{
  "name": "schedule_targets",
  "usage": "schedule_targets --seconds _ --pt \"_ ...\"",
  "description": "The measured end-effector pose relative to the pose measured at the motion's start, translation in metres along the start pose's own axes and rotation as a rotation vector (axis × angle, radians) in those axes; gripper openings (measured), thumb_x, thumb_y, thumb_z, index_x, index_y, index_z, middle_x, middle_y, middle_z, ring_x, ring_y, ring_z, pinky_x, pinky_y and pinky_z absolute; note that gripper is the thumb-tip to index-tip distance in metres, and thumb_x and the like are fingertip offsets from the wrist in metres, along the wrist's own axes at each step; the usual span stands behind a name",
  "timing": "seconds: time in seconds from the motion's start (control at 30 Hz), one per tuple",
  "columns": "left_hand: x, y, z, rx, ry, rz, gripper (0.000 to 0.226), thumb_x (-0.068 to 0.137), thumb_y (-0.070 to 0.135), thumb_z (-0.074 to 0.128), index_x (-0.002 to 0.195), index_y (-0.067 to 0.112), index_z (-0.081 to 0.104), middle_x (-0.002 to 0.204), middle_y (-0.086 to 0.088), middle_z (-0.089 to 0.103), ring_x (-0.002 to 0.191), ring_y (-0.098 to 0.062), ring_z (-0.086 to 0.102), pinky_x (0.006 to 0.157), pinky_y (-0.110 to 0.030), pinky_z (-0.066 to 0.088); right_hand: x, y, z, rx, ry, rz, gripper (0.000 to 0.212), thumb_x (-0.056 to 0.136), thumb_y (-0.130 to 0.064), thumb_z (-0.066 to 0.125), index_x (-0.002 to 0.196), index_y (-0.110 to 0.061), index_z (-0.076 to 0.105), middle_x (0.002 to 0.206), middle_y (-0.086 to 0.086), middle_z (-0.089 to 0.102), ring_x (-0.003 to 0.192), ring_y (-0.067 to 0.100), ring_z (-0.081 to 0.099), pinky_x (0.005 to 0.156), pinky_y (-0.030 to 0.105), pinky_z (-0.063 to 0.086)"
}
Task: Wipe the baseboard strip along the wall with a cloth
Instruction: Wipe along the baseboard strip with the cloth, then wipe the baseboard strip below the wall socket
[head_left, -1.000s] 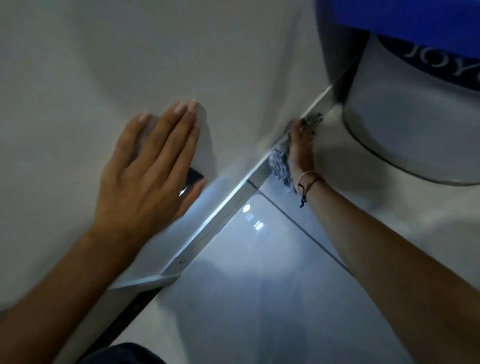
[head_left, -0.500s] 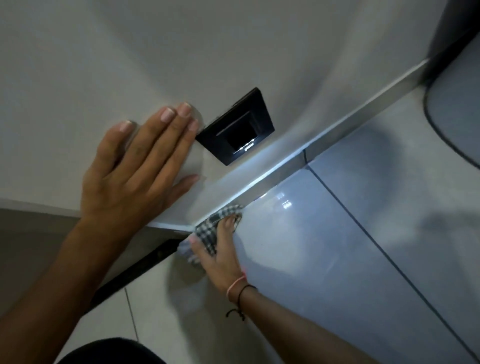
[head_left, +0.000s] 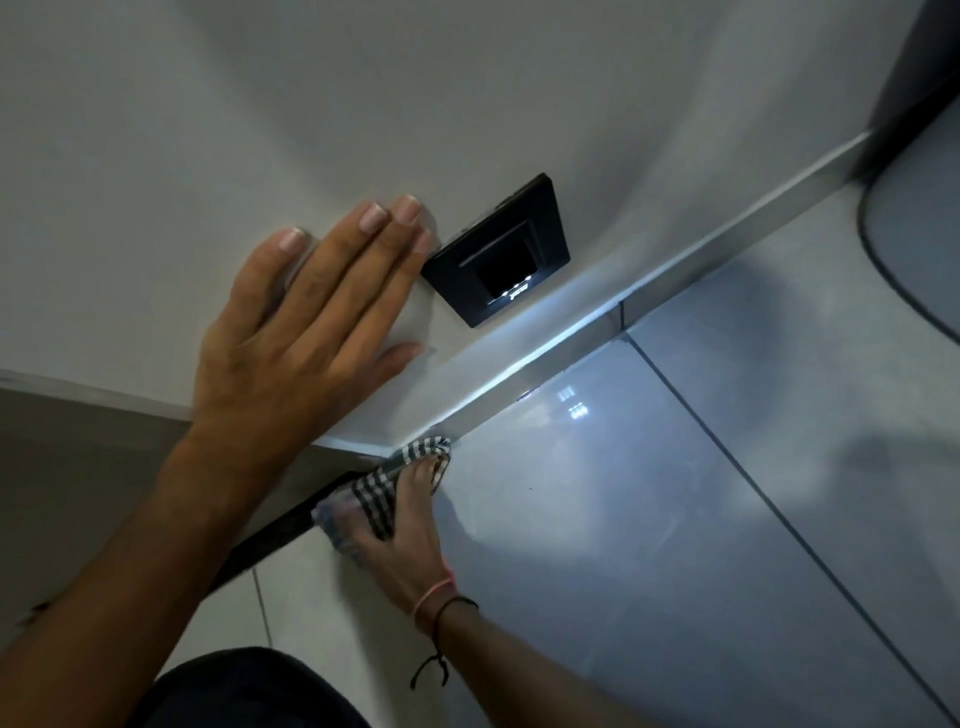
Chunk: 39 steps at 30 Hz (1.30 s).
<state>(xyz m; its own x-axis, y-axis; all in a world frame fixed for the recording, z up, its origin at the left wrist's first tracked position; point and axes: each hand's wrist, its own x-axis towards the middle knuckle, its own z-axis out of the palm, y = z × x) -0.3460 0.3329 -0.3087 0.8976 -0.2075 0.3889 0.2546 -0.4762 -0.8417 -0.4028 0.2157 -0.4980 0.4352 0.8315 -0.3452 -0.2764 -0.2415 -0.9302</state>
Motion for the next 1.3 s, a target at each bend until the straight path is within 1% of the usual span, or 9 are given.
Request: schedule_targets --seconds 0.1,0.3,0.43,0.63,0.83,0.97,1.1,1.2,1.3 --pt "-0.002 0.000 0.001 0.008 0.006 0.005 0.084 0.104 0.063 0.058 0.164 0.006 0.042 0.168 -0.011 0.039 0.155 -0.025 0.034 0.129 -0.041 0.018 0.013 0.000 -0.024 -0.008 0.079 -0.057 0.092 0.083 -0.087 0.051 0.145 -0.021 0.038 0.146 -0.002 0.048 0.135 0.019 0.050 0.123 0.046 0.042" --pt "-0.001 -0.001 -0.002 -0.003 -0.018 0.003 0.085 0.104 0.062 0.059 0.165 0.006 0.041 0.169 -0.011 0.039 0.157 -0.026 0.031 0.135 -0.039 0.009 0.081 -0.039 -0.158 -0.047 0.634 0.025 0.120 0.075 -0.099 0.034 0.168 -0.026 0.010 0.172 0.007 0.034 0.154 0.026 0.044 0.127 0.048 0.039" --pt "0.006 0.002 -0.006 -0.035 -0.060 -0.001 0.087 0.100 0.059 0.065 0.164 0.005 0.042 0.170 -0.013 0.035 0.160 -0.027 0.030 0.131 -0.044 0.015 0.063 -0.028 -0.138 -0.076 0.517 -0.070 0.111 0.088 -0.084 0.041 0.169 -0.014 0.010 0.179 0.010 0.015 0.165 0.016 0.017 0.135 0.041 0.022" --pt "0.024 0.006 -0.003 -0.090 -0.100 0.017 0.092 0.104 0.066 0.053 0.166 0.000 0.036 0.171 -0.020 0.036 0.159 -0.031 0.032 0.136 -0.048 0.001 0.007 -0.008 -0.023 0.028 -0.002 0.053 0.093 0.088 -0.083 0.048 0.153 -0.018 0.033 0.155 0.013 0.048 0.143 0.031 0.049 0.123 0.052 0.042" --pt "0.037 0.015 0.003 -0.083 -0.115 0.027 0.095 0.107 0.069 0.044 0.168 -0.002 0.027 0.174 -0.019 0.030 0.162 -0.030 0.026 0.136 -0.049 -0.007 0.041 -0.029 -0.101 0.152 0.336 0.128 0.073 0.092 -0.073 0.049 0.153 -0.034 0.038 0.141 0.012 0.068 0.124 0.033 0.070 0.109 0.056 0.056" --pt "0.049 0.017 0.002 -0.105 -0.124 0.027 0.099 0.104 0.072 0.045 0.168 -0.002 0.028 0.175 -0.017 0.029 0.162 -0.029 0.026 0.136 -0.048 -0.005 0.103 -0.062 -0.192 0.214 0.747 0.061 0.080 0.103 -0.045 0.047 0.168 -0.007 0.020 0.177 0.018 0.021 0.164 0.028 0.025 0.136 0.046 0.021" --pt "0.074 0.026 0.002 -0.202 -0.116 0.017 0.109 0.097 0.077 0.056 0.166 -0.003 0.033 0.172 -0.020 0.034 0.160 -0.031 0.032 0.136 -0.048 -0.001 0.080 -0.041 -0.178 0.037 0.661 0.012 0.073 0.103 -0.007 0.057 0.167 -0.005 0.021 0.175 0.021 0.025 0.163 0.033 0.028 0.136 0.046 0.021" --pt "0.101 0.035 0.004 -0.283 -0.086 -0.025 0.109 0.098 0.083 0.046 0.166 -0.002 0.034 0.171 -0.020 0.035 0.160 -0.031 0.033 0.136 -0.047 0.000 0.036 -0.025 -0.111 0.189 0.365 0.162 0.079 0.099 -0.001 0.051 0.162 -0.042 0.026 0.141 0.021 0.066 0.117 0.032 0.071 0.100 0.044 0.062" --pt "0.133 0.043 0.003 -0.397 -0.049 -0.033 0.108 0.097 0.081 0.050 0.164 -0.002 0.037 0.170 -0.022 0.037 0.159 -0.033 0.035 0.136 -0.046 0.002 0.055 -0.042 -0.142 0.470 0.441 0.213 0.077 0.095 0.012 0.044 0.156 -0.034 0.044 0.100 0.017 0.070 0.071 0.020 0.066 0.053 0.023 0.056"
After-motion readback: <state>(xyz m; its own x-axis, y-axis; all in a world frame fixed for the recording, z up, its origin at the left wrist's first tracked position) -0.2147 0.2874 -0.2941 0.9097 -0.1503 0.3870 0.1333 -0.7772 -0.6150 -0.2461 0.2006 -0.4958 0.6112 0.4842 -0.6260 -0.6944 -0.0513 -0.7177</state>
